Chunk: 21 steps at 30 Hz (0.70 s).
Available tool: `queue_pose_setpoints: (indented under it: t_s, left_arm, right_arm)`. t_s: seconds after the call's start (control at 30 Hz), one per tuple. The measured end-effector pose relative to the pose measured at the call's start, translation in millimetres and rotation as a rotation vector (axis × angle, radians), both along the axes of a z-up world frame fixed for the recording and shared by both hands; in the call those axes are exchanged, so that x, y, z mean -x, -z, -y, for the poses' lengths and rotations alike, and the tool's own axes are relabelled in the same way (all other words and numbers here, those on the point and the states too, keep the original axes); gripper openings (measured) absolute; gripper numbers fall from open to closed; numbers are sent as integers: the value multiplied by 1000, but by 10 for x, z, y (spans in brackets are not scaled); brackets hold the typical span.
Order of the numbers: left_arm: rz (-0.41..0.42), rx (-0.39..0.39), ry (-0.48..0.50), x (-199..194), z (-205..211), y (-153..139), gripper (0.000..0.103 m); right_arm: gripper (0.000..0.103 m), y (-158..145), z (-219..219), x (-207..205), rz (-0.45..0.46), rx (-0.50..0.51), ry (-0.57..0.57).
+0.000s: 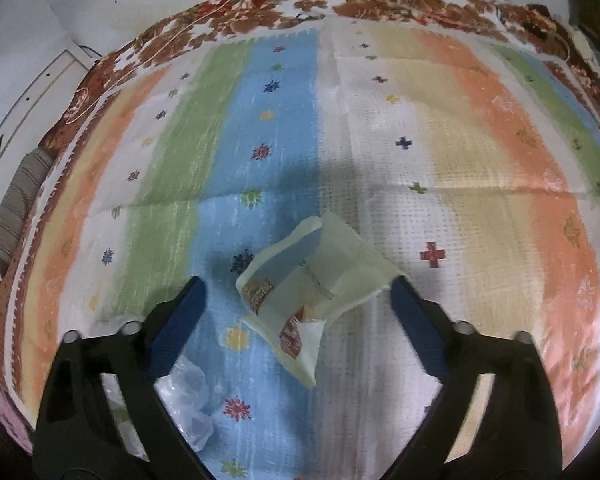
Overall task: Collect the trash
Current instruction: 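Grasp the clear plastic bag with the left gripper while the right gripper grasps the cream wrapper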
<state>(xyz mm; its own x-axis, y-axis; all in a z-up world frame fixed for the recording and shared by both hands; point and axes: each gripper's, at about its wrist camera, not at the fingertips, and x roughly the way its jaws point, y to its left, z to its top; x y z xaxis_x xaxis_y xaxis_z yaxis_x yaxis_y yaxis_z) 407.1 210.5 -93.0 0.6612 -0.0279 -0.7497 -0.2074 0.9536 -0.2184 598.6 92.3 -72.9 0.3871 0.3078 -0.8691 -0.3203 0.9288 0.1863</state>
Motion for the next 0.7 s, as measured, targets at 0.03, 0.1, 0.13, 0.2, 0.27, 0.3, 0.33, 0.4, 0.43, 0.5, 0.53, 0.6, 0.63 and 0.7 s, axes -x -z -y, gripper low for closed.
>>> queue_pose_setpoints:
  t_s: [0.03,0.1,0.13,0.2,0.27,0.3,0.33,0.4,0.43,0.5,0.53,0.6,0.63,0.7]
  left_arm:
    - [-8,5,0,-37,8,27,96]
    - [-19,4,8,-88,32,77,88]
    - [-35,-11,27,-120,64,114,75]
    - [-49,-13,47,-143,86,160,56]
    - [-45,10,53,-123,78,162,48]
    - [-42,11,60,-112,82,148,44]
    - [-32,-3,65,-88,88,113,43]
    - [-20,-10,63,-34,89,72,41]
    - [-19,-11,61,10,85,44,41]
    - [-22,-24,56,111,98,-18,41]
    - [-24,-29,53,160,106,-50,41]
    - [-29,-30,46,234,109,-104,41]
    - [-32,-30,40,278,107,-147,41]
    - [-33,-25,30,347,104,-232,41]
  right_arm:
    - [77,16,-15,-7,0,15,-10]
    - [67,40,-24,-8,15,48,-14]
    - [59,51,-11,2,25,56,-13]
    - [48,104,-4,9,9,51,-26]
    - [34,147,0,38,-4,50,-43]
    - [31,151,-1,64,-1,51,-54]
    - [25,149,-8,106,7,55,-71]
    - [20,127,-8,185,26,64,-93]
    - [20,106,1,251,36,64,-102]
    - [19,71,33,367,36,55,-118]
    - [19,47,56,416,37,51,-120]
    - [19,-15,100,521,41,43,-129]
    - [19,-56,130,582,49,42,-134]
    - [19,-143,193,711,70,47,-143]
